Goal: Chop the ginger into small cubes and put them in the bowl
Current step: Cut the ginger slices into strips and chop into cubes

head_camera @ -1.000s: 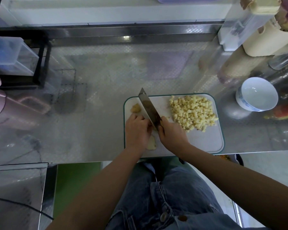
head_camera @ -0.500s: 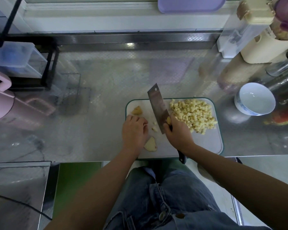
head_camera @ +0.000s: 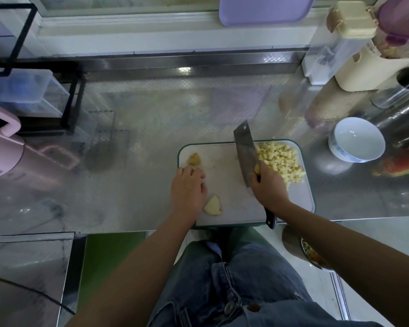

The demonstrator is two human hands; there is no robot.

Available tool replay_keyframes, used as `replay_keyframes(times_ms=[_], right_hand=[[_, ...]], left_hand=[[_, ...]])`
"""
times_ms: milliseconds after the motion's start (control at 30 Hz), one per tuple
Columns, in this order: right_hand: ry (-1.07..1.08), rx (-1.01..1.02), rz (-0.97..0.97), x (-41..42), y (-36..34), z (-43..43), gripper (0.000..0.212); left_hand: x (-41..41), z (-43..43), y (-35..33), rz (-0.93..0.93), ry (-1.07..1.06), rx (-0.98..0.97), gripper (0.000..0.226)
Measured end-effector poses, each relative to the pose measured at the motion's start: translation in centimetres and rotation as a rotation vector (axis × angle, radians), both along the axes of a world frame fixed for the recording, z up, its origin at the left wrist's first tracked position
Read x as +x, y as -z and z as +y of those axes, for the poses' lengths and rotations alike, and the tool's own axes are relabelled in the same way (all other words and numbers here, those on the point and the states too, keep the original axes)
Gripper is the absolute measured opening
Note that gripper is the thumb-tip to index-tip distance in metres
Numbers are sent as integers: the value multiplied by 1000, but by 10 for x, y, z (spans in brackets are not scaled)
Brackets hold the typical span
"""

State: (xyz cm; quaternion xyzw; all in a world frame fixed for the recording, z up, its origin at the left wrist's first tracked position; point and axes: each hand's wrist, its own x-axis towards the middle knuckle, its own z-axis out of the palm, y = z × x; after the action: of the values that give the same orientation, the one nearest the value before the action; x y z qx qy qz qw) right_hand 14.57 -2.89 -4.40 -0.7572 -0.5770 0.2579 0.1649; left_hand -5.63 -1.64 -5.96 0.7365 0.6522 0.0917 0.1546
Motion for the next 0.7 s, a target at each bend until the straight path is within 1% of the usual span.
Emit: replay_keyframes(times_ms=[100,167,200,233,300,400,467,533,600,700], right_hand=[[-114,18,26,-19,1,-6,17],[-214,5,42,-32,4,-10,10],[-242,-7,32,-34,5,-11,11],[-238,-18,23,-32,6,-10,15],[-148,-39,18,-21,6,-6,24],[-8,-42,-28,-3,3,1,17],[11,-32,-44,-2,2,4,15],[-26,-22,-6,-12,0,3,15],[-115,-12,31,-26,0,1,20],[-217,-48,-8,-37,1,0,20]], left_hand=[[-2,1,-2,-18,9,-10,23],[-4,1,-3,-50,23,-16,23],[-5,1,-3,-72,26,-16,23],[-6,1,-4,-87,21,-12,22],[-10,1,-5,-89,-15,4,25],[-18,1,-5,-124,-121,-2,33],[-22,2,-5,-166,-189,-23,36],[-25,2,-4,-195,-236,-49,36],[-28,2,-4,-212,-250,-78,35],[-29,1,-5,-222,-236,-112,35]])
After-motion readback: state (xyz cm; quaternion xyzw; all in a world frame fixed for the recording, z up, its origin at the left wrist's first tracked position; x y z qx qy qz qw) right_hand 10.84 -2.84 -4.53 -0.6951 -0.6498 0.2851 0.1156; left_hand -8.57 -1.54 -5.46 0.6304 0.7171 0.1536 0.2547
